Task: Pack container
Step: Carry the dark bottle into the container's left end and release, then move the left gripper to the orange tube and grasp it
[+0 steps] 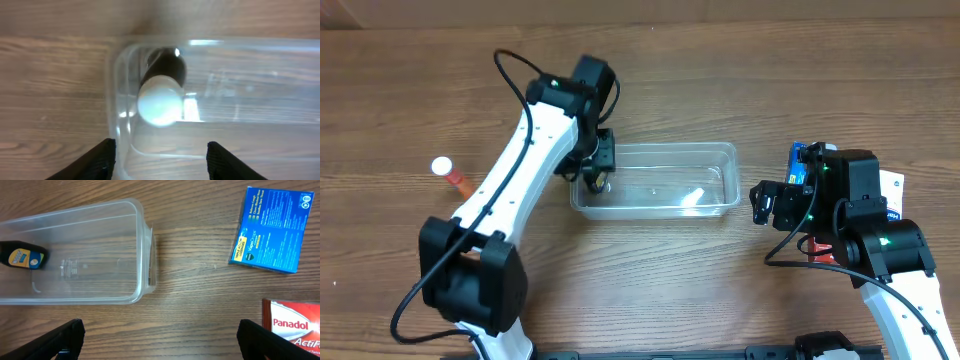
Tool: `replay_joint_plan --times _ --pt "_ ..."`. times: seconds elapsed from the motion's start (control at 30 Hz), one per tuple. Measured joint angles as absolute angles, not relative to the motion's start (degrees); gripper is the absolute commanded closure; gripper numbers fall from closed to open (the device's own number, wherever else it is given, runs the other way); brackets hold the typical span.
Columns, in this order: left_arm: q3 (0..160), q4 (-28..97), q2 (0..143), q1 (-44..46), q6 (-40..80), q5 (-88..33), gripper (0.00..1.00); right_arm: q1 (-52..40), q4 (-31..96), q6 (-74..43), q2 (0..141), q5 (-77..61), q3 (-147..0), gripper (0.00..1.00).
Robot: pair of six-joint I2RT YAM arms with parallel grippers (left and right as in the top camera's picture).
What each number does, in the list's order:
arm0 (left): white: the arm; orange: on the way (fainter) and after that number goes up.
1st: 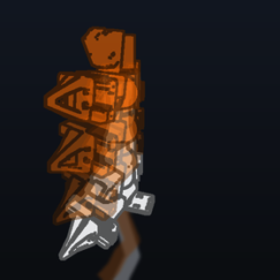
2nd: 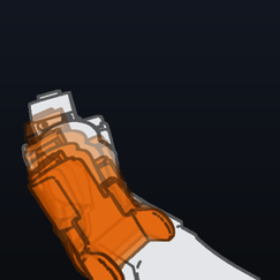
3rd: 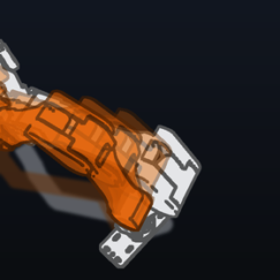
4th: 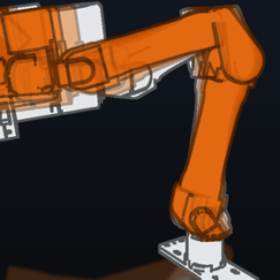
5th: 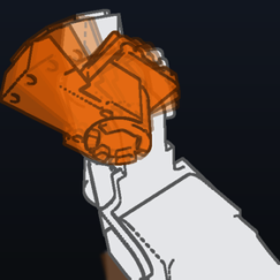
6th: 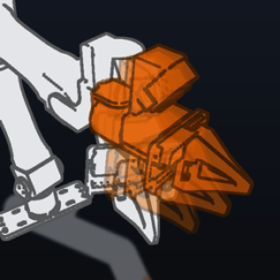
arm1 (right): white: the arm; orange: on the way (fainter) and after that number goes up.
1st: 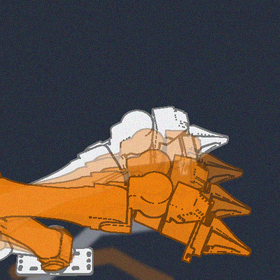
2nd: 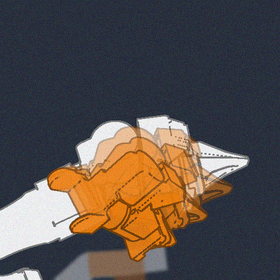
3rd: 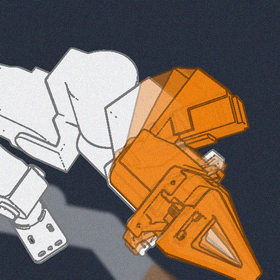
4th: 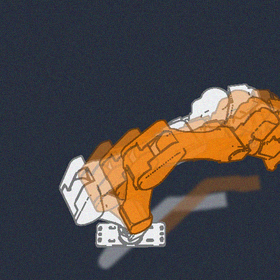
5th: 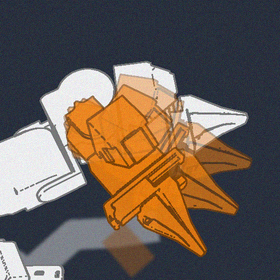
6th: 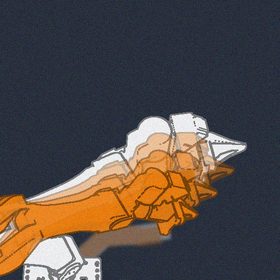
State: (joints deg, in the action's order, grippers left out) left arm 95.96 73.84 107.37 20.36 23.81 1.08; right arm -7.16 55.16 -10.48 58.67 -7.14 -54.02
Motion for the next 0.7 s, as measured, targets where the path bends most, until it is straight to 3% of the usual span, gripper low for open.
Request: replay_joint_plan --times 0.07,0.17,0.23,0.33,0.4,0.7 --pt "100.4 76.0 104.9 20.2 23.5 2.5 0.00 -7.2 55.2 -10.5 58.7 -7.1 -54.0 0.00" --pt "106.2 79.8 93.0 15.0 23.6 6.6 0.00 -7.2 55.2 -10.5 58.7 -7.1 -54.0 0.00" --pt "106.7 82.1 86.5 4.5 23.6 7.3 0.00 -7.2 55.2 -10.5 58.7 -7.1 -54.0 0.00" --pt "107.0 82.8 85.3 -11.5 22.3 6.4 0.00 -7.2 55.2 -10.5 58.7 -7.1 -54.0 0.00" --pt "106.0 82.7 87.7 -16.4 21.4 4.5 0.00 -7.2 55.2 -10.5 58.7 -7.1 -54.0 0.00" --pt "103.8 80.5 109.6 -20.4 17.6 1.9 0.00 -7.2 55.2 -10.5 58.7 -7.1 -54.0 0.00"
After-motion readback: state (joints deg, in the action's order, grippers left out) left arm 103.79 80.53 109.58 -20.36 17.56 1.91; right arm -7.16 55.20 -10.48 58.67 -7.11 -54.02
